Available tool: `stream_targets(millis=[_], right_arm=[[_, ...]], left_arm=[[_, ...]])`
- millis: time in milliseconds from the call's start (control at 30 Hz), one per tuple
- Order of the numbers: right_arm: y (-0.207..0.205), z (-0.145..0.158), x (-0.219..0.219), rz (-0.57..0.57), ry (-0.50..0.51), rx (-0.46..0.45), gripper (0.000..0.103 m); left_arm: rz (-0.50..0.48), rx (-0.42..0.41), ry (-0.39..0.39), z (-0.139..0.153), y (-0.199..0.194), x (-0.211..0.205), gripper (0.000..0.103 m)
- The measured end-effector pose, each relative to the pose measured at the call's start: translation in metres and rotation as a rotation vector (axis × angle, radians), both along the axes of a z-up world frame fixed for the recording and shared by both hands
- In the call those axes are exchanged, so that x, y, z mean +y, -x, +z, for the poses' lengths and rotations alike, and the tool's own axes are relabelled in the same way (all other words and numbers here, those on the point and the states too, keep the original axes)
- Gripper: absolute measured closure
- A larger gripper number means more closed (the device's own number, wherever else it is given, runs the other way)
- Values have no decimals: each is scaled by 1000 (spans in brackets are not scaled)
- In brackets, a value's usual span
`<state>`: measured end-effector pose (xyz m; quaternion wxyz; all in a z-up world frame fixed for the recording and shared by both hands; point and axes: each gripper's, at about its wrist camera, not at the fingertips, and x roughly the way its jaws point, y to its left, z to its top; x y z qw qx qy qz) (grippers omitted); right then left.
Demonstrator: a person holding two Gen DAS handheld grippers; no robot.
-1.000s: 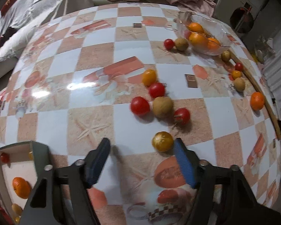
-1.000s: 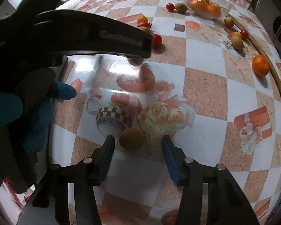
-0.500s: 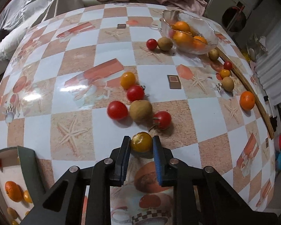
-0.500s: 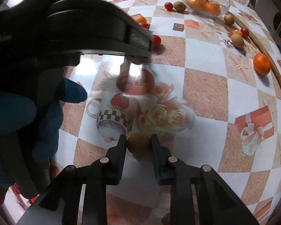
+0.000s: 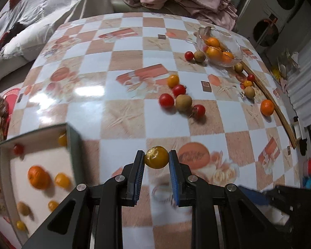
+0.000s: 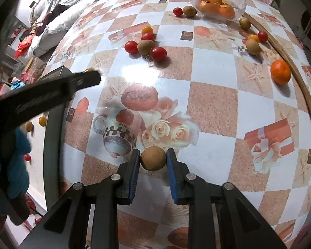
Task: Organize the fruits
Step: 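Carry both fruits into the white tray and open both tools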
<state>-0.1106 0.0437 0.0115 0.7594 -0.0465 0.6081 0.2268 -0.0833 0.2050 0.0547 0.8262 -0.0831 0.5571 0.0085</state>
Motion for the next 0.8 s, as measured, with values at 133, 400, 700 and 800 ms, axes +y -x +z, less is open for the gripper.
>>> stream_targets(millis=[133,400,700,800], right_arm=[[2,0,2,7,2,-1,75],[6,15,22,64,1,-17,75],[15,27,59,159,-2,-39,75],[18,30,71,189,-3,-45,75]], left_arm=[[29,1,0,8,20,11,78],[103,3,-13,19,55,35,78],[198,3,-16,26,89,65,78],[232,5,-17,26,101,75,78]])
